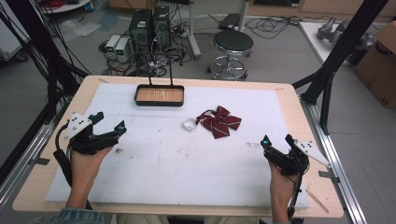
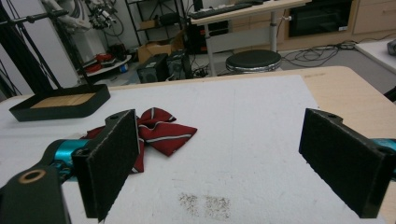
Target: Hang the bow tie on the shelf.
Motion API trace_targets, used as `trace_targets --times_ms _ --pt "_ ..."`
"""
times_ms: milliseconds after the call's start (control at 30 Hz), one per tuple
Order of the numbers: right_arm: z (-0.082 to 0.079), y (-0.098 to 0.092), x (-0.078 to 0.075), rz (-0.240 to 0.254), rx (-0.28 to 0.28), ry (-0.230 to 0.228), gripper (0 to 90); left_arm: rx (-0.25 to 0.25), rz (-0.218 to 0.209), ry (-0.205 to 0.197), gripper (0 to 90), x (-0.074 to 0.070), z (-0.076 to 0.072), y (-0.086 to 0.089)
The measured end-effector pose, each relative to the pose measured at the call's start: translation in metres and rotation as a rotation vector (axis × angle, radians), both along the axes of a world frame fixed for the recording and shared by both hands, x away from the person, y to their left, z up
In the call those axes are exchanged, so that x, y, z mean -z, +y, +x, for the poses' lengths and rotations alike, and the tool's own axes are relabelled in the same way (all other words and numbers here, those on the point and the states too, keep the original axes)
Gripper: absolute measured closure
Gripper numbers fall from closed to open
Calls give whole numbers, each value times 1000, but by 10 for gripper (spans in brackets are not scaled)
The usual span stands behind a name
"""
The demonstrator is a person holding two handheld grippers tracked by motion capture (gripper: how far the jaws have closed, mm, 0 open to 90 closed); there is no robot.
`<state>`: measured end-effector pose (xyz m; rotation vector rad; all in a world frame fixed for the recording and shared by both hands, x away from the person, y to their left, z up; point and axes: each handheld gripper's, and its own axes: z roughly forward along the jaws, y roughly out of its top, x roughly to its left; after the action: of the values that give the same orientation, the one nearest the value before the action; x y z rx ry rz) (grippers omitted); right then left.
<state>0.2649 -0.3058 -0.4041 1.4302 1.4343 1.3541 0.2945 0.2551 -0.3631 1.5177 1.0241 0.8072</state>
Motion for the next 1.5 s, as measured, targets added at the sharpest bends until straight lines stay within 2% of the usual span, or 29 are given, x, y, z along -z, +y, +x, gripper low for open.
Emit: trace_targets --times_ms 267,500,900,1000,1033,1067,1100,1133,1167,1200,1233,1267,1300,1333,1367,1433,1467,1500 --pt "2 2 -1 -15 -2 1 113 6 5 1 157 1 0 -1" --pt "3 5 -2 -4 -6 1 113 1 9 -1 157 0 0 -2" --pt "12 15 -5 -34 -8 -3 113 -11 -4 -12 157 -4 1 4" --pt "25 16 -6 -28 -12 13 113 -7 -3 -9 157 -3 2 3" --pt "25 16 -6 -28 -12 13 113 -6 -1 -8 157 -3 3 3" --pt "34 17 -8 -34 -14 14 113 -4 0 -9 157 -3 3 2" --pt "34 17 -8 -34 -14 14 113 -4 1 -8 157 -3 3 2" --pt "44 21 -10 -39 -22 22 114 -4 0 -10 157 -3 3 2" --pt "44 21 -10 -39 -22 22 114 -3 -1 -10 157 -3 3 2" --pt "54 28 -11 -38 -38 29 115 -2 -3 -11 157 -3 3 2" --pt "54 28 -11 -38 -38 29 115 -1 -4 -10 157 -3 3 1" --pt "67 36 -11 -50 -60 48 115 3 -6 -10 157 -3 3 1" --pt "67 36 -11 -50 -60 48 115 3 -6 -10 157 -3 3 1" --pt "80 47 -10 -63 -82 65 120 4 -7 -8 157 -3 3 0" --pt "80 47 -10 -63 -82 65 120 4 -9 -9 157 -2 3 0" --pt "93 58 -9 -75 -107 71 137 6 -13 -11 157 -3 3 0" --pt "106 69 -8 -90 -127 86 138 8 -19 -14 157 -3 3 0" --pt "106 69 -8 -90 -127 86 138 8 -19 -14 157 -3 3 0"
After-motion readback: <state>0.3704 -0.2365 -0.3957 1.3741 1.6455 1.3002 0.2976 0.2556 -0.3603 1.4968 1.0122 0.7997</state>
